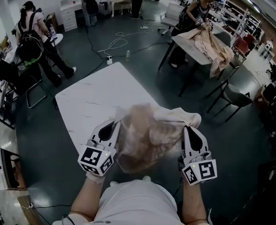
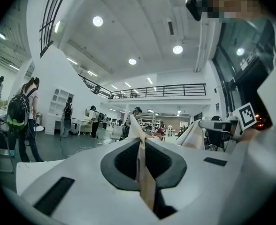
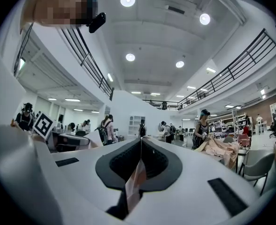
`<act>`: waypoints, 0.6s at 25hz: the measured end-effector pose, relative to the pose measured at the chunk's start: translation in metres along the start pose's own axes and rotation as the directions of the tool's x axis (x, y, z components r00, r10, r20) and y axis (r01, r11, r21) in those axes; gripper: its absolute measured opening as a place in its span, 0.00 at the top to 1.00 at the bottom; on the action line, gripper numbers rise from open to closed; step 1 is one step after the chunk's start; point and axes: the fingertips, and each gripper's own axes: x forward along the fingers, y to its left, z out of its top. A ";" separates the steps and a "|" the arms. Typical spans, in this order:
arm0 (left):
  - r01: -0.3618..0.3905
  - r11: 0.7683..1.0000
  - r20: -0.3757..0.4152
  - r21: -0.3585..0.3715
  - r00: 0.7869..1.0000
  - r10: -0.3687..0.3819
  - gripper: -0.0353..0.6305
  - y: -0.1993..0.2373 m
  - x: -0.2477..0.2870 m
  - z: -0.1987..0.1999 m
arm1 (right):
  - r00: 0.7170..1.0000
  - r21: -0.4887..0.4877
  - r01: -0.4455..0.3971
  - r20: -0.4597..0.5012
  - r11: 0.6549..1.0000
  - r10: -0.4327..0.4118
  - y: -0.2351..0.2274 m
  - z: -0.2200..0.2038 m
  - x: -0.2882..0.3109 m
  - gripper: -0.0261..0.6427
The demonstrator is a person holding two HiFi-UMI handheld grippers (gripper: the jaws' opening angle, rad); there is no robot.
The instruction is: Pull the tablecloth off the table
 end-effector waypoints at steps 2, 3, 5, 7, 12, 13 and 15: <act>0.012 1.000 0.007 0.009 1.000 -0.012 0.93 -0.004 0.004 0.005 | 1.000 -0.003 0.021 0.021 1.000 -0.021 -0.006 0.008 -0.006 0.92; 0.017 1.000 0.009 0.012 1.000 -0.017 0.93 -0.006 0.006 0.008 | 0.999 -0.005 0.031 0.029 1.000 -0.030 -0.009 0.011 -0.009 0.92; 0.027 1.000 0.016 0.016 1.000 -0.027 0.93 -0.010 0.009 0.011 | 0.998 -0.008 0.049 0.043 0.999 -0.049 -0.014 0.016 -0.015 0.92; 0.038 0.999 0.021 0.019 0.999 -0.039 0.93 -0.014 0.012 0.014 | 0.996 -0.010 0.066 0.053 0.998 -0.066 -0.019 0.018 -0.020 0.92; 0.066 0.998 0.022 0.026 0.998 -0.066 0.93 -0.022 0.021 0.015 | 0.994 -0.012 0.099 0.053 0.995 -0.098 -0.027 0.016 -0.029 0.92; 0.070 0.997 0.022 0.026 0.997 -0.070 0.93 -0.024 0.022 0.015 | 0.993 -0.014 0.103 0.052 0.995 -0.102 -0.028 0.015 -0.031 0.92; 0.076 0.997 0.023 0.026 0.997 -0.077 0.93 -0.026 0.024 0.014 | 0.993 -0.022 0.109 0.045 0.994 -0.108 -0.030 0.012 -0.034 0.92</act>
